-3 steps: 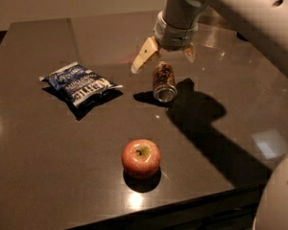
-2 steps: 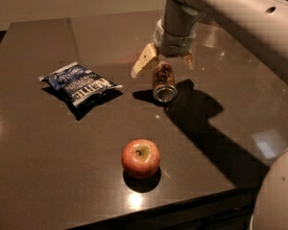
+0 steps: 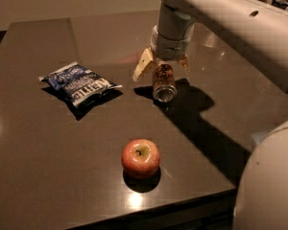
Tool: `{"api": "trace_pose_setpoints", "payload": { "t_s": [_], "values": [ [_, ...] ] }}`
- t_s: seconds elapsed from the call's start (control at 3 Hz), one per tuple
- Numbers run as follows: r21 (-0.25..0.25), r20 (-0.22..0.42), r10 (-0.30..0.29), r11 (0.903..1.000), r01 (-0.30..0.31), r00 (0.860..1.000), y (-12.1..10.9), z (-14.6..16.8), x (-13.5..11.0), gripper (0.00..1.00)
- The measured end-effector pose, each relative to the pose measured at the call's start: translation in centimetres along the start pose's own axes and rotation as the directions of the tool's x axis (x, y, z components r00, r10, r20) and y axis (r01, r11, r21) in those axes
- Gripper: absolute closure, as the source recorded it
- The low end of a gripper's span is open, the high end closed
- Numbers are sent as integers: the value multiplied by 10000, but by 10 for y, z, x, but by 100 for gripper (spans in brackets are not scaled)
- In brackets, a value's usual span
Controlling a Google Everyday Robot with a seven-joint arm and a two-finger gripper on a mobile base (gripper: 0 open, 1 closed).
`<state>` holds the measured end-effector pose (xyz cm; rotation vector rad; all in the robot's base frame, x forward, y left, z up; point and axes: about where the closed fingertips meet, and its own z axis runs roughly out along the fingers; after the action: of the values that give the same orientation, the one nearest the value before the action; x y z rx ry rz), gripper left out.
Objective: Place orange can upright
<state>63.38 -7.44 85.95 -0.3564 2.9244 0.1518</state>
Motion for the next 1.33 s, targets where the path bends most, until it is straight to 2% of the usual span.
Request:
{"api": "trace_pose_setpoints", "payload": {
  "t_s": [0.67, 1.0, 1.33],
  "values": [
    [451, -320, -426, 9980, 440, 9986, 4, -1, -9, 61],
    [746, 279, -1488, 9864, 1464, 9885, 3, -20, -15, 92],
    [819, 1479, -2598, 9648, 2500, 9543, -1, -48, -26, 100]
  ]
}}
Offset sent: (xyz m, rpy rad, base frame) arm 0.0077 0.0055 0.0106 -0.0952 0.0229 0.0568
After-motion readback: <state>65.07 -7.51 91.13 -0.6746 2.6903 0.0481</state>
